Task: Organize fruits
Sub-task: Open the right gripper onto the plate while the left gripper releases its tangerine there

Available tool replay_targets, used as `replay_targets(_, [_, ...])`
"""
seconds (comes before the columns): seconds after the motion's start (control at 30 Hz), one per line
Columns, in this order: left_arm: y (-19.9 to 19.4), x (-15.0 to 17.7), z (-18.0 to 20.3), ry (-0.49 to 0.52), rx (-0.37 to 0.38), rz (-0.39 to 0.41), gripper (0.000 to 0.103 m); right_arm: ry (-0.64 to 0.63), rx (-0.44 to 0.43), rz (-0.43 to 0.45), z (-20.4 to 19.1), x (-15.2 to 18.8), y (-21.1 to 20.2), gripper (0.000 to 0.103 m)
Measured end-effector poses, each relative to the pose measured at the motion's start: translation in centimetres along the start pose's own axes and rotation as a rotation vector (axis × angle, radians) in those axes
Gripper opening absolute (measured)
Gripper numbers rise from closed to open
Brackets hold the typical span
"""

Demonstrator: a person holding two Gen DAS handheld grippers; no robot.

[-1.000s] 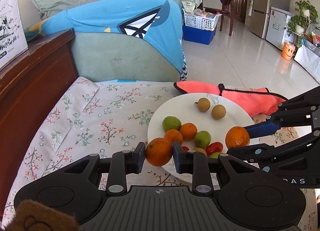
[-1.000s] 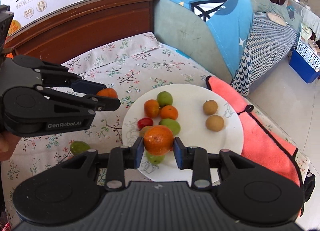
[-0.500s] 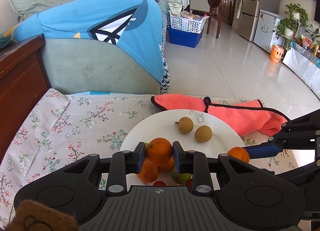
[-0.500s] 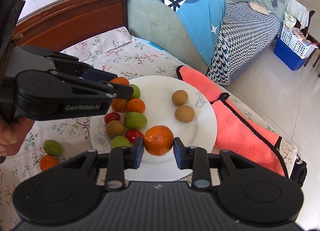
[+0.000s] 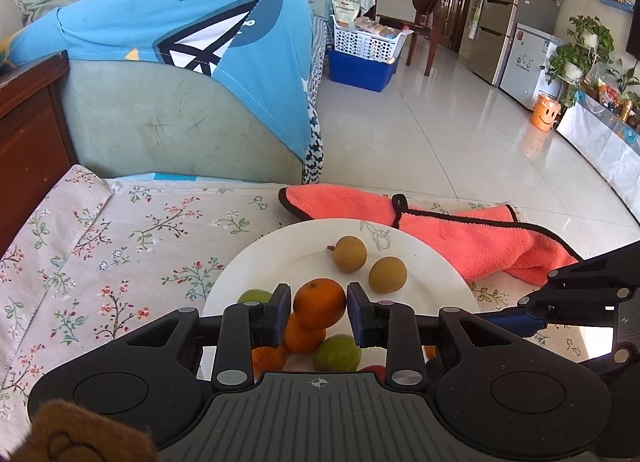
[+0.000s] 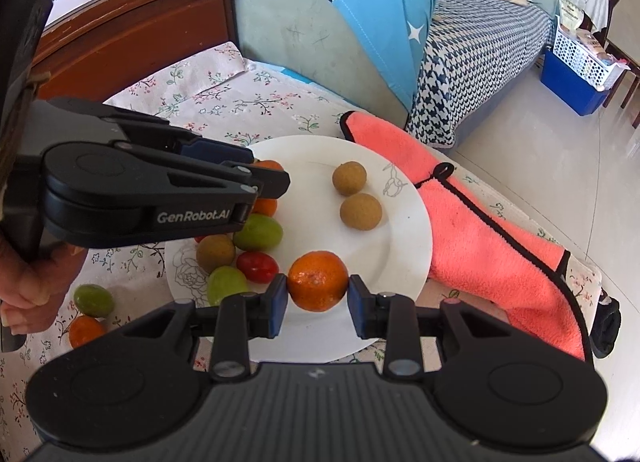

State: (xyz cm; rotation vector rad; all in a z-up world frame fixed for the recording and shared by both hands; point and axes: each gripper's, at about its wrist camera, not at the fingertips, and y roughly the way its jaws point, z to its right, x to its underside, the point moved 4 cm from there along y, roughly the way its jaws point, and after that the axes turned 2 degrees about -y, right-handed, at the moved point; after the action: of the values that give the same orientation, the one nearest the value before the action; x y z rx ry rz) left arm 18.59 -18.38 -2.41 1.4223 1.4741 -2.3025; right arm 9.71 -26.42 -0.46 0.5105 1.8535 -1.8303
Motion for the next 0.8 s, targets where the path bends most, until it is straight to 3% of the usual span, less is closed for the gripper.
replay_targets(0.1, [-0.7, -0.1, -0.1, 0.006, -0.016, 0.012, 0.041, 0.01, -0.006, 0.014, 0.0, -0.2, -0.2, 0.033])
replay_targets(0.17, [-1.5, -0.2, -0.3, 0.0, -0.031, 0.031, 0.058, 0.009, -0.004, 0.029, -0.1, -0.4, -0.5, 0.032])
replay_targets(0.23, [-2.3, -0.4, -0.5, -0.012, -0.041, 0.044, 0.062, 0.01, -0.005, 0.036, -0.2, -0.5, -0.6, 0.032])
replay_targets(0.47, [-4.7, 0.3, -1.2, -0.041, -0.069, 0.015, 0.069, -0.011, -0.024, 0.043, -0.9, -0.4, -1.2, 0.033])
replay_targets(0.8, [-7.8, 3.3, -3.5, -0.06, -0.169, -0.051, 0.07, -0.08, -0.08, 0.041, -3.6, 0.5, -2.1, 0.033])
